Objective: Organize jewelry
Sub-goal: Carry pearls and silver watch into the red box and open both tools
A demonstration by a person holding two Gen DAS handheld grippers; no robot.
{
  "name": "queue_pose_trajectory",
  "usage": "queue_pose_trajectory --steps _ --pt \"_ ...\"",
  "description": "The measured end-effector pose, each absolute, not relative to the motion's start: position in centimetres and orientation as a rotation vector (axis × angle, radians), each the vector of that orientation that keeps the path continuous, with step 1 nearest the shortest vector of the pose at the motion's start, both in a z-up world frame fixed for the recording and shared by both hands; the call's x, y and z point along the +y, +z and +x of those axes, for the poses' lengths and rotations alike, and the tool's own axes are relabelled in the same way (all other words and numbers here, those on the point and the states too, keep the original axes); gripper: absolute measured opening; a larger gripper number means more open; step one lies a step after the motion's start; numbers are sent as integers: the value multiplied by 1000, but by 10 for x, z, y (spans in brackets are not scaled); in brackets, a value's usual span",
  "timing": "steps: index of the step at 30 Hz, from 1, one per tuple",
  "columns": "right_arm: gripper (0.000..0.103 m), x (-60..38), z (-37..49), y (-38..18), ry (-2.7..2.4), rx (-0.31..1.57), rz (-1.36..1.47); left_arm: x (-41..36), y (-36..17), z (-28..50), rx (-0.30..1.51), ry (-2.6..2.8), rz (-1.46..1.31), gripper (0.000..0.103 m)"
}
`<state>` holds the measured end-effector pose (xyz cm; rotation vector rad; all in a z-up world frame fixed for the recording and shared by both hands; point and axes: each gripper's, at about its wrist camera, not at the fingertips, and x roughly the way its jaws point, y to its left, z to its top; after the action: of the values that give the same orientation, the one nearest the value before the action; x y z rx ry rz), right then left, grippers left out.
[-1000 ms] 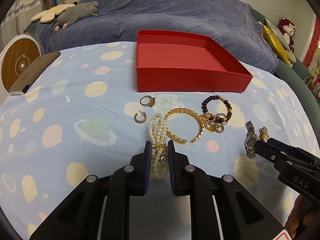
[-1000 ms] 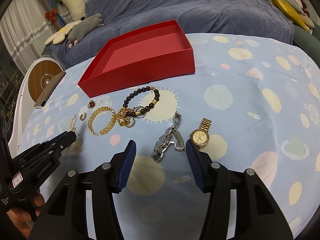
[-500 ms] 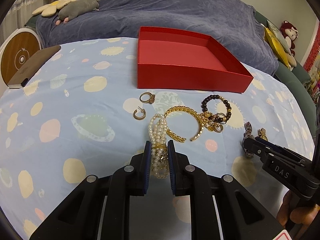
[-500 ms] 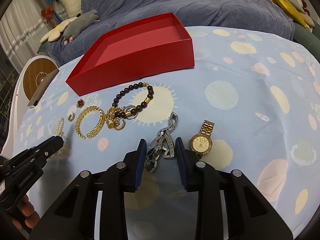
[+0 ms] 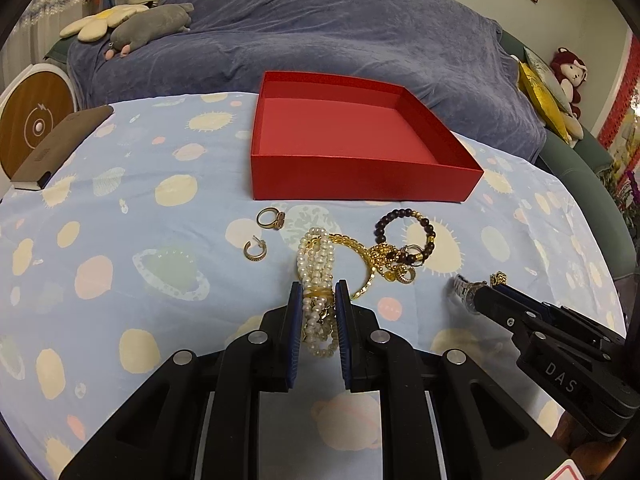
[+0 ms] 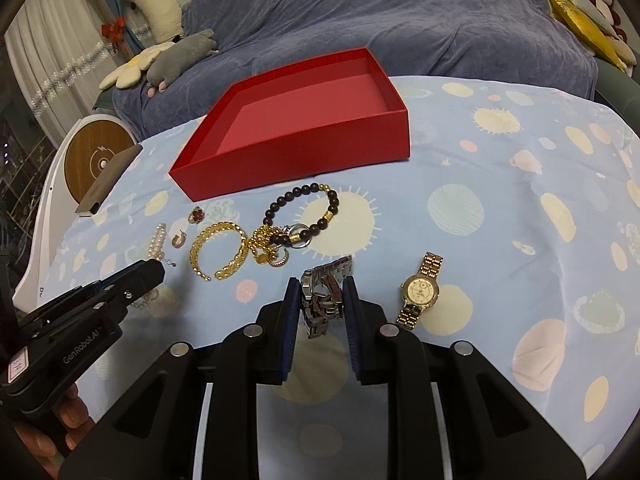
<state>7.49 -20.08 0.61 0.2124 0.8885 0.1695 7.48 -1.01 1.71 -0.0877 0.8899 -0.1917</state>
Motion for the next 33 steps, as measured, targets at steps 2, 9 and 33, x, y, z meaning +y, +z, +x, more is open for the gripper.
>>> queue_pose_trajectory --steps 2,9,33 --pt "21 -203 73 14 189 882 237 -12 23 76 881 -198 -85 13" --pt "21 -204 93 60 255 865 234 -19 56 98 871 -266 -38 13" --pt "21 -202 402 28 204 950 151 -43 23 380 941 -231 16 13"
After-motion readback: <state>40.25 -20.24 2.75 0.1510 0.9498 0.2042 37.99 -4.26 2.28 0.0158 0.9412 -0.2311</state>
